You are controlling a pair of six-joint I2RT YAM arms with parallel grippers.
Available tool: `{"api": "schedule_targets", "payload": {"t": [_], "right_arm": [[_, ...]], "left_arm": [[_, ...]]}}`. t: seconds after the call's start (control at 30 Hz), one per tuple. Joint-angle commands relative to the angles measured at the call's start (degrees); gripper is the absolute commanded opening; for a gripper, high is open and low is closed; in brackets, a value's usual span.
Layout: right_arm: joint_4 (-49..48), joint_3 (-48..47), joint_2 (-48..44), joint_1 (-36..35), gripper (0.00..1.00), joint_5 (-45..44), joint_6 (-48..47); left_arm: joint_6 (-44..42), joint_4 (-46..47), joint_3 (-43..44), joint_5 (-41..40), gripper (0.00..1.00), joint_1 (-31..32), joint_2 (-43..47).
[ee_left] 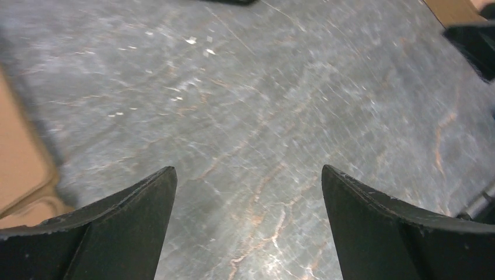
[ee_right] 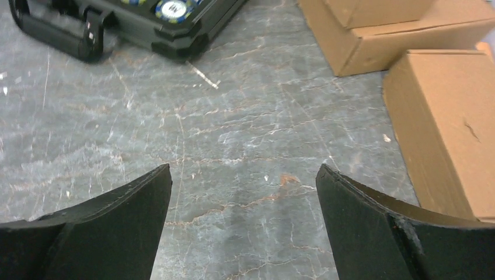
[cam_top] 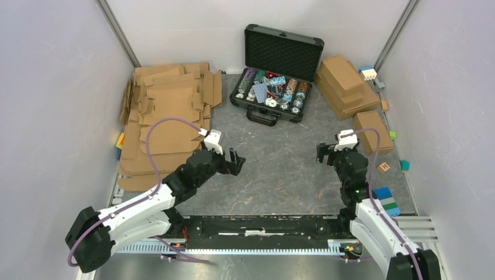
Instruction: Fold the paper box
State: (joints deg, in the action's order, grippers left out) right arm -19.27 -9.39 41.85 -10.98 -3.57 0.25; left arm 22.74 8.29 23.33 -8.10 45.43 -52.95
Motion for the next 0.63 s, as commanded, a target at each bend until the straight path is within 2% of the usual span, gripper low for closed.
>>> {"api": "schedule_targets", "payload": {"t": [0.0,0.07,0.13,0.3,0.4,0.6], "right_arm": [[-0.22,1.50,-8.47,0.11,0.98,-8.73,7.31],[4.98,1.58,-12.28,0.11,0.98,-10.41,6.99],[9.44,1.38,-15.21,0.17,0.98,-9.76,6.65],[11.08,3.77,-21.10,0.08,0.98,-8.06,8.34],[9.45,6.04,-23.01,0.13,0.98,-7.97,9.66],[10.83,4.91,-20.47,0.14,0.98,-8.83,11.84]], "left_arm": [[3.99,-4.40,-0.82,-17.19,1.00,-0.27,5.93],[5.52,-6.29,-1.71,-23.66,1.00,-0.25,9.07],[5.81,-5.54,-3.69,-26.70,1.00,-0.25,12.01],[1.55,-4.86,-5.79,-21.85,1.00,-0.24,17.64],[1.25,-5.11,-6.64,-22.75,1.00,-0.25,20.06],[1.85,-5.22,-7.01,-24.18,1.00,-0.25,21.67]]}}
